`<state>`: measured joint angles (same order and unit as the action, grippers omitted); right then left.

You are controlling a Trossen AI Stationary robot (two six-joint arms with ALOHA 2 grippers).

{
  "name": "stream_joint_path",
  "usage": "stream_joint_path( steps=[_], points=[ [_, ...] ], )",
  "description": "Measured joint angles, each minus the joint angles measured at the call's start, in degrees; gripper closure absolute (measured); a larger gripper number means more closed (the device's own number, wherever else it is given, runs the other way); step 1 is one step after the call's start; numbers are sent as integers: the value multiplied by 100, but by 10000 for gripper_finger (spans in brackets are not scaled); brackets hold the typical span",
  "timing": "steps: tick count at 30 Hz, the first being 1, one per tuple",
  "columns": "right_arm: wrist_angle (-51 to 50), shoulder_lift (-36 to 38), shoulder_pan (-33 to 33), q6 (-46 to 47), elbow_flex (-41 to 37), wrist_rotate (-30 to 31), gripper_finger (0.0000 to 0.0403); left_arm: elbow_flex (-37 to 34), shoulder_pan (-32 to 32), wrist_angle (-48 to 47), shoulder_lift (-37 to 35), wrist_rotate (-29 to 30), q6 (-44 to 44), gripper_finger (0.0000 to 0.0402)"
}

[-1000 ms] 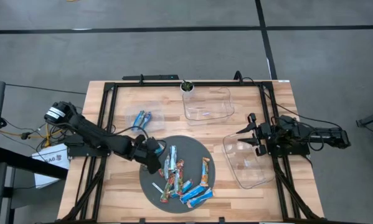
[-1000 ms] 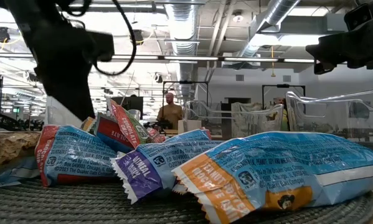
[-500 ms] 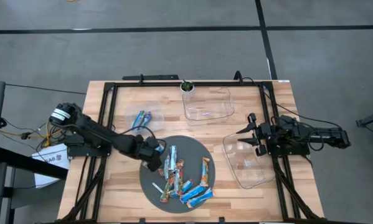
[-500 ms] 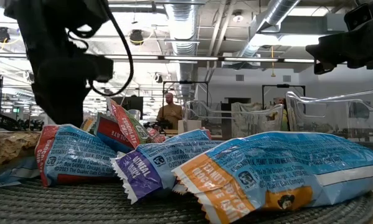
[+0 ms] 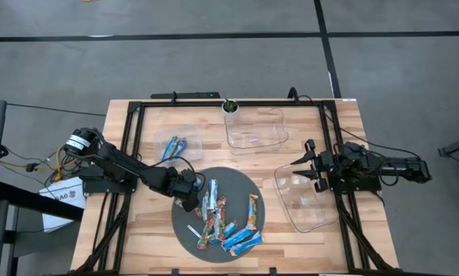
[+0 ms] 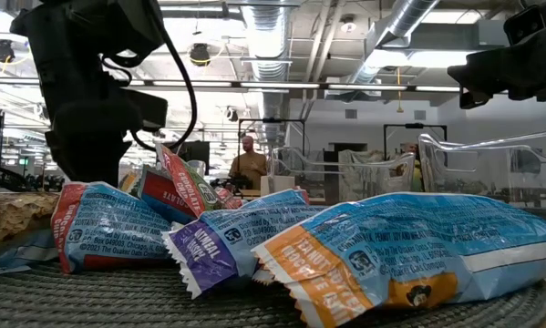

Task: Pick and place Granola Bars by type
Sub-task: Put the yellow granola bar into the top transparent bin

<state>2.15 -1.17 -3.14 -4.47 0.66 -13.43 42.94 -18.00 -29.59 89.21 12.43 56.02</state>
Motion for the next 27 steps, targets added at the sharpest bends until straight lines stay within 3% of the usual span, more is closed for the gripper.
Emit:
stream_joint_path(
  steps=[7,14,27],
  points=[
    [0,0,0,0,-2,0,268,0,0,97,0,11,-37,354],
    [0,0,0,0,0,0,270,-4,-44,639,-5,65,-499,361],
    [0,0,0,0,0,0,268,-7,150,2754,-633,1229,-3134,355]
  ],
)
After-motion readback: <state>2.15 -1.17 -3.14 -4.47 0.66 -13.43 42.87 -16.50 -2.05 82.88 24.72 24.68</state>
